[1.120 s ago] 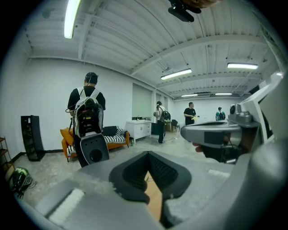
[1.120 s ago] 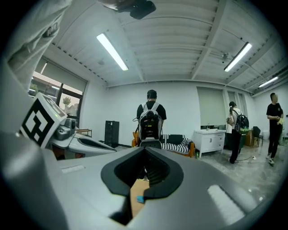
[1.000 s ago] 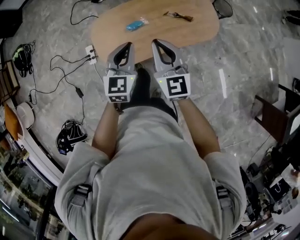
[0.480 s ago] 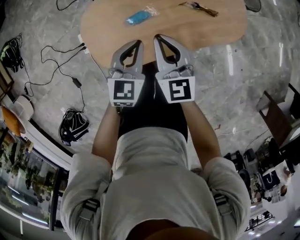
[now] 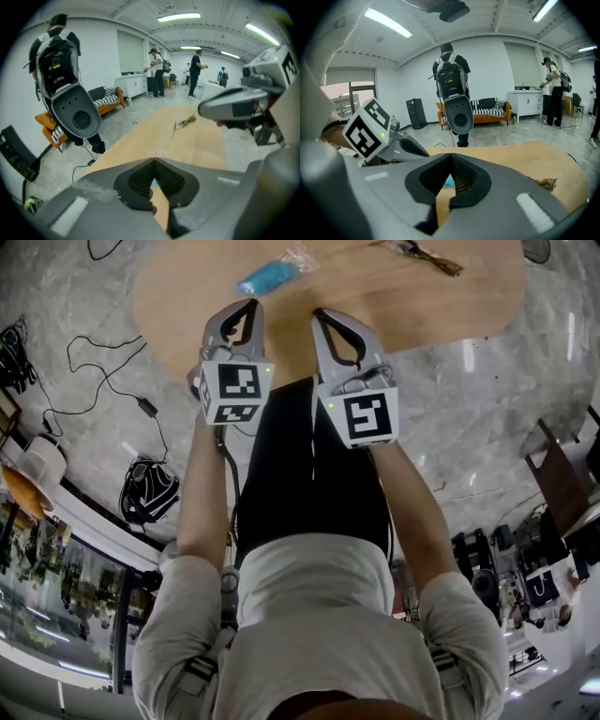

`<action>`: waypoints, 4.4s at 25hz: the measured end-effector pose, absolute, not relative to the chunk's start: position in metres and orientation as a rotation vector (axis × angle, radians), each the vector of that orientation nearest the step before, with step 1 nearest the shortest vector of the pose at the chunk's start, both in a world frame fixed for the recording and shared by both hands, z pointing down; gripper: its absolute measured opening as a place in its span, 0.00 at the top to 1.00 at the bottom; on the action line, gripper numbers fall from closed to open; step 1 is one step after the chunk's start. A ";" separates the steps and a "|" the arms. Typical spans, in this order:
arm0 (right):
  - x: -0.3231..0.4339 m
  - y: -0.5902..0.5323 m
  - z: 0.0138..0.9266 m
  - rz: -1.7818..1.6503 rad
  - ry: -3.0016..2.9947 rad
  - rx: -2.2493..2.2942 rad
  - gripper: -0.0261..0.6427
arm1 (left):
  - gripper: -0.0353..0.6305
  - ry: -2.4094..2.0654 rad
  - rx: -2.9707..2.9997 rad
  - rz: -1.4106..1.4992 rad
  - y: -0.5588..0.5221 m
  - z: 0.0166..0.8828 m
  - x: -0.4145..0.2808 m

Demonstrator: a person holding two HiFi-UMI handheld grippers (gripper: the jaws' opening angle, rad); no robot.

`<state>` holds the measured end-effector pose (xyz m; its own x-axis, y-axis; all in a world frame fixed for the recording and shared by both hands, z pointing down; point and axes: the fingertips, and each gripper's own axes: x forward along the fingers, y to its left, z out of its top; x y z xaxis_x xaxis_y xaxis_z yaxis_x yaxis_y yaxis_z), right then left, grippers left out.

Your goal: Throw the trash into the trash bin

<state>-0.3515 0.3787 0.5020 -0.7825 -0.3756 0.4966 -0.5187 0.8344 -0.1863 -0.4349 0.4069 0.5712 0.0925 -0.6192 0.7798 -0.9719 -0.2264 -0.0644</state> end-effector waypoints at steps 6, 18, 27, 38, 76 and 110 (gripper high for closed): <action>-0.357 0.370 0.540 0.452 -2.538 0.653 0.95 | 0.92 -1.447 1.918 1.286 0.406 0.638 -0.445; -0.339 0.371 0.548 0.507 -2.487 0.699 0.95 | 0.68 -0.968 1.871 1.631 0.405 0.713 -0.437; -0.320 0.376 0.541 0.519 -2.448 0.744 0.95 | 0.89 -1.046 1.850 1.577 0.398 0.710 -0.439; -0.327 0.341 0.404 0.355 -2.553 0.949 0.95 | 0.89 -1.557 1.981 0.828 0.364 0.495 -0.410; 0.245 0.381 0.074 -0.039 -2.294 2.031 0.95 | 0.89 -1.217 2.832 0.200 0.342 0.104 0.199; 0.259 0.002 0.071 -0.129 -2.556 1.608 0.95 | 0.89 -1.643 2.583 0.077 -0.028 0.102 0.205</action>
<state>0.2591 0.0023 0.0709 -0.4290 -0.9016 0.0555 -0.8914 0.4325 0.1352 0.2046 -0.0277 0.1017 0.4238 -0.9018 0.0847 -0.9057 -0.4220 0.0399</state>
